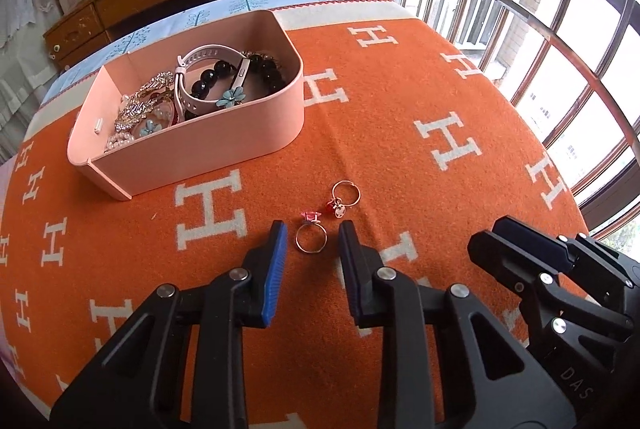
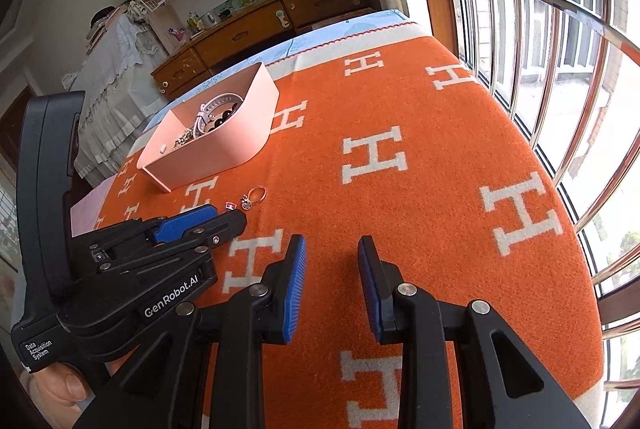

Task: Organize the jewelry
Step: 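Grasp the pink-stone ring with the left tool while the right tool grasps the other ring, then carry both rings into the pink tray and open both tools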

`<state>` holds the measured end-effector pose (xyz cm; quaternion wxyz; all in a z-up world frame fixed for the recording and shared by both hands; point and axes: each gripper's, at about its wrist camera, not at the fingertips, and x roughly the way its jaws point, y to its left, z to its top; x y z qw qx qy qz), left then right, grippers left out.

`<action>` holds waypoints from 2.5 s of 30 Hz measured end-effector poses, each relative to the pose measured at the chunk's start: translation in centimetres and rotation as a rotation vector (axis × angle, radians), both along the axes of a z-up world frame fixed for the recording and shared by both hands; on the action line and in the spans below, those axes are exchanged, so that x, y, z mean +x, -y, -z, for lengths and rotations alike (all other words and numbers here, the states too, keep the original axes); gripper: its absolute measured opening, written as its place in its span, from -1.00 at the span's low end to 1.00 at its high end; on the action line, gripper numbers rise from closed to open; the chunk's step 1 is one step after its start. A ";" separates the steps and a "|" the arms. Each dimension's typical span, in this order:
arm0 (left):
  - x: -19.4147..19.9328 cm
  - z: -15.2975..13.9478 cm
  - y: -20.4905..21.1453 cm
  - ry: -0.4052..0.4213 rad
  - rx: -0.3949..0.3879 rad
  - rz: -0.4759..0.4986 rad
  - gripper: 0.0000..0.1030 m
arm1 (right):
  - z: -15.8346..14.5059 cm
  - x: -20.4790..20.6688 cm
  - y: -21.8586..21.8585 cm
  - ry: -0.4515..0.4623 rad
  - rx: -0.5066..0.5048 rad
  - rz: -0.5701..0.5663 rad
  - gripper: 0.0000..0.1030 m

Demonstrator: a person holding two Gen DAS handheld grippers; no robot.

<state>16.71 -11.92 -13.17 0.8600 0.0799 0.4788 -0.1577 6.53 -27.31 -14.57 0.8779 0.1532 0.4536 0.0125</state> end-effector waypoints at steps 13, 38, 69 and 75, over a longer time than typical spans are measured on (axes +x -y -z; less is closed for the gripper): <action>-0.6 -0.5 -0.9 0.004 -0.052 -0.010 -0.99 | 0.1 -0.1 -0.7 0.006 -0.002 -0.020 -0.48; -3.0 -2.1 -9.9 0.000 -0.255 -0.072 -1.00 | 1.2 8.0 -8.2 -0.059 -0.065 -0.153 -0.48; -4.3 -3.6 -12.1 0.033 -0.311 -0.097 -1.00 | 1.6 8.5 -9.9 -0.021 -0.284 -0.231 -0.84; -5.0 -4.4 -12.3 0.046 -0.306 -0.097 -1.00 | 1.0 8.1 -9.3 -0.038 -0.218 -0.216 -0.84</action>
